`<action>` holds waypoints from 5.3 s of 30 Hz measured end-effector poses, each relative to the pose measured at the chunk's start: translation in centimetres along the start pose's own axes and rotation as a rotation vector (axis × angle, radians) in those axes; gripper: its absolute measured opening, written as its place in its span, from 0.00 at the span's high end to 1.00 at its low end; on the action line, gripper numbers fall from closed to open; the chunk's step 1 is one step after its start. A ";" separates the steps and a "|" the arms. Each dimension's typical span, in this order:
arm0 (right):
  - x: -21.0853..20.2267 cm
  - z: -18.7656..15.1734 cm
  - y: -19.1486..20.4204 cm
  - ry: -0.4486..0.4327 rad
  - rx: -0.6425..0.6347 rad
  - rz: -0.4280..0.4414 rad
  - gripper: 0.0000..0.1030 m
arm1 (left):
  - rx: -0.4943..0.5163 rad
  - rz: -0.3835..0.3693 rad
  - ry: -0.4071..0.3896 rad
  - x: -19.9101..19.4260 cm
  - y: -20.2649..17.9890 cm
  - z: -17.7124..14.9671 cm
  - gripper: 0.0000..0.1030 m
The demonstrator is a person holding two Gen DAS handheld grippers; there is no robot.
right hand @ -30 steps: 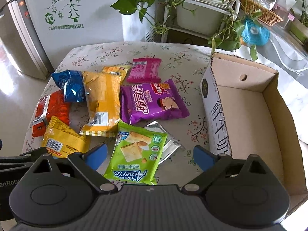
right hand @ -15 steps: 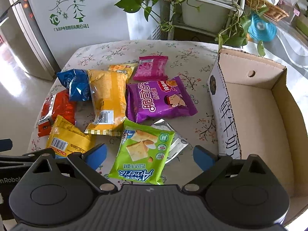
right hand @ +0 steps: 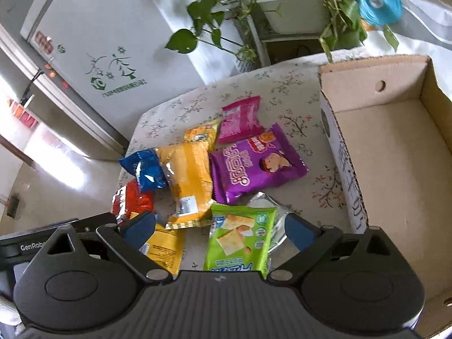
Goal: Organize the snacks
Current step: 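Grasp green cracker pack with right tool while left tool grasps yellow pack, then lift both held packs and carry them over the cardboard box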
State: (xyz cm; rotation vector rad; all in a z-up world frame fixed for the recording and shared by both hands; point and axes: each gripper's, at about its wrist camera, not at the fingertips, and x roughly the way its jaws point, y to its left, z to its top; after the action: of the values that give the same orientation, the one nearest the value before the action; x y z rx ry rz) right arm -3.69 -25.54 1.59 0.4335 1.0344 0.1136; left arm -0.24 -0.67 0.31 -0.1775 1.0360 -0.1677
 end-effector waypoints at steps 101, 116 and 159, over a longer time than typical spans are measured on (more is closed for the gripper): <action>0.3 -1.9 0.3 0.034 -0.015 -0.032 0.42 | 0.115 -0.023 -0.134 1.2 -2.6 -8.0 0.77; 0.4 -1.8 0.4 0.032 -0.016 -0.038 0.42 | 0.126 -0.028 -0.153 1.8 -3.5 -8.3 0.83; -10.6 0.8 -9.0 -0.289 0.236 -0.111 0.42 | 0.257 -0.278 -0.213 -2.4 -19.8 -5.8 0.83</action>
State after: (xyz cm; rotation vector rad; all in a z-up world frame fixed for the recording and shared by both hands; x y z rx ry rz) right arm -9.48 -37.07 6.88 0.5868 0.7870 -0.1683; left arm -7.50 -19.74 3.93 -0.1020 0.7658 -0.5202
